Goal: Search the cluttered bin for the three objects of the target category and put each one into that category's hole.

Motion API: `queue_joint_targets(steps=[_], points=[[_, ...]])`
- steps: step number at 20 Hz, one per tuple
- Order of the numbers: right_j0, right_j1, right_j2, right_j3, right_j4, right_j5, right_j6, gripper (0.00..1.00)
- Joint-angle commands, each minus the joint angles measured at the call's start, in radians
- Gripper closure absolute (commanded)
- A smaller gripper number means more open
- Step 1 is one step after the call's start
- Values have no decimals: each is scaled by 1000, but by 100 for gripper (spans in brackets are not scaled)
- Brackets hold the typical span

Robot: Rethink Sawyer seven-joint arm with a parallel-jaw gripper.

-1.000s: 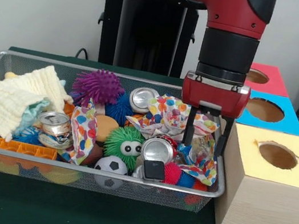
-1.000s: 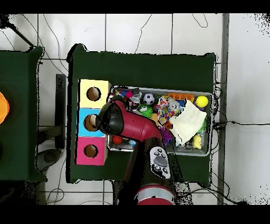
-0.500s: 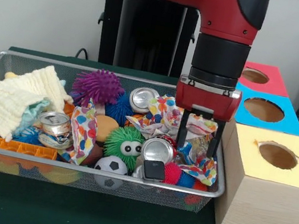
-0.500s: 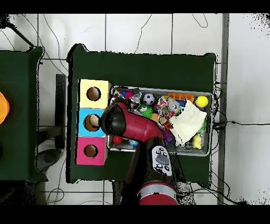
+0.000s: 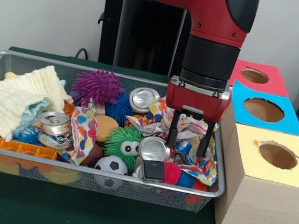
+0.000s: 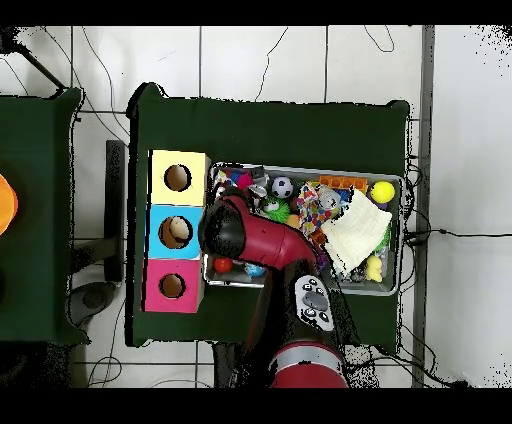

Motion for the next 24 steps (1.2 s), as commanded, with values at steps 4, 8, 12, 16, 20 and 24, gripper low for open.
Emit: queue_joint_targets(steps=[4,8,12,16,20,24], points=[[-31,45,73,4,-47,-24,135,0],[-32,46,75,-1,-51,-20,129,0],[-32,43,73,0,-53,-15,126,0],[-31,35,75,13,-57,-13,130,0],[-23,28,70,24,-60,-13,142,0],[-14,31,66,25,-59,-17,151,0]])
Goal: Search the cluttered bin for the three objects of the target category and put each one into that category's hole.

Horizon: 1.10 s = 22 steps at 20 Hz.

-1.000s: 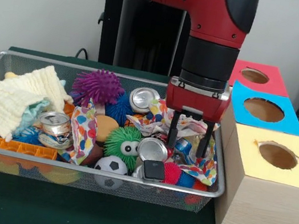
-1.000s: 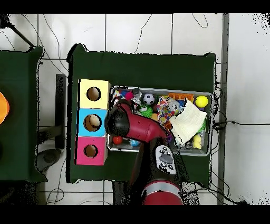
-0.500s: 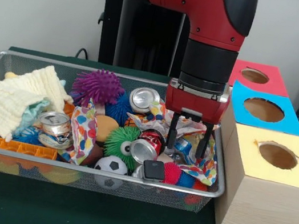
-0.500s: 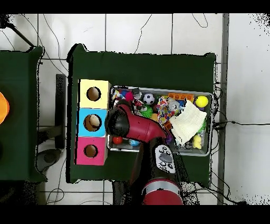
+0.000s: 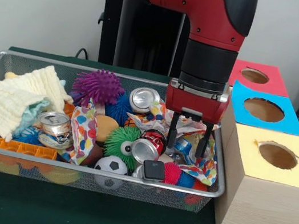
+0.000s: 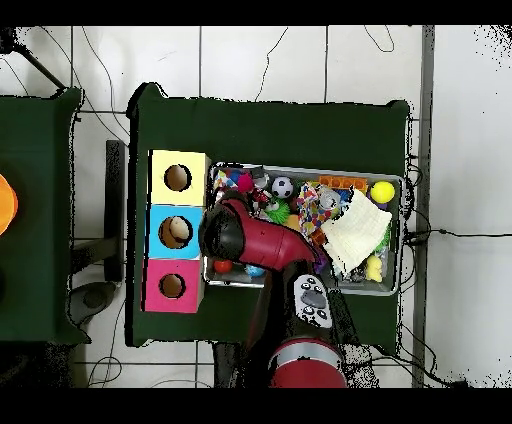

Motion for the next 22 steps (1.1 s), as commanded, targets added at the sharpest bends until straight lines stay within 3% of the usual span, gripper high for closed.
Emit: queue_joint_targets(steps=[1,22], points=[[-11,18,63,23,-27,-17,154,0],[42,7,28,37,-3,-8,178,0]])
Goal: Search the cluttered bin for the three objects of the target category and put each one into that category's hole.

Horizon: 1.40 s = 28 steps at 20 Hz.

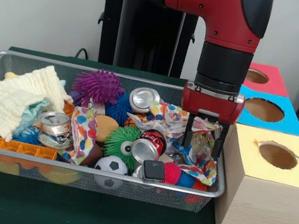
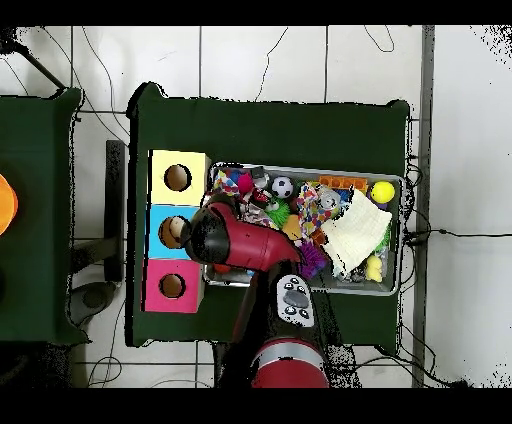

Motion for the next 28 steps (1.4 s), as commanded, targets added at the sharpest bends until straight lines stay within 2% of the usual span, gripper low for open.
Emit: queue_joint_targets(steps=[1,20,28], points=[[-7,12,33,30,-6,-11,176,0],[-13,38,12,-1,-15,-25,160,0],[-19,82,6,-15,-22,-63,159,0]])
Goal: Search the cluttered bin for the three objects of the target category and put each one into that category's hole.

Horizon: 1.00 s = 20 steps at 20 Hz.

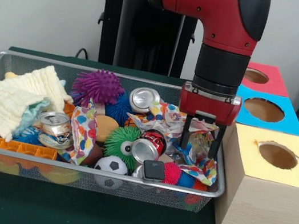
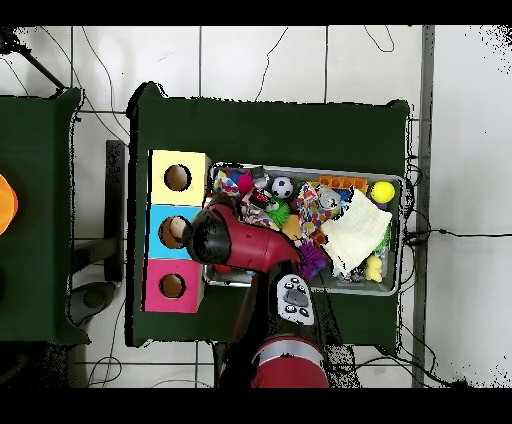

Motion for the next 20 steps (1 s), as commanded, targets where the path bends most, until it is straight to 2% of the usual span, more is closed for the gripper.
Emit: queue_joint_targets(steps=[1,20], points=[[-19,70,13,-18,-22,-60,158,0],[-8,96,1,-5,-25,-65,159,0]])
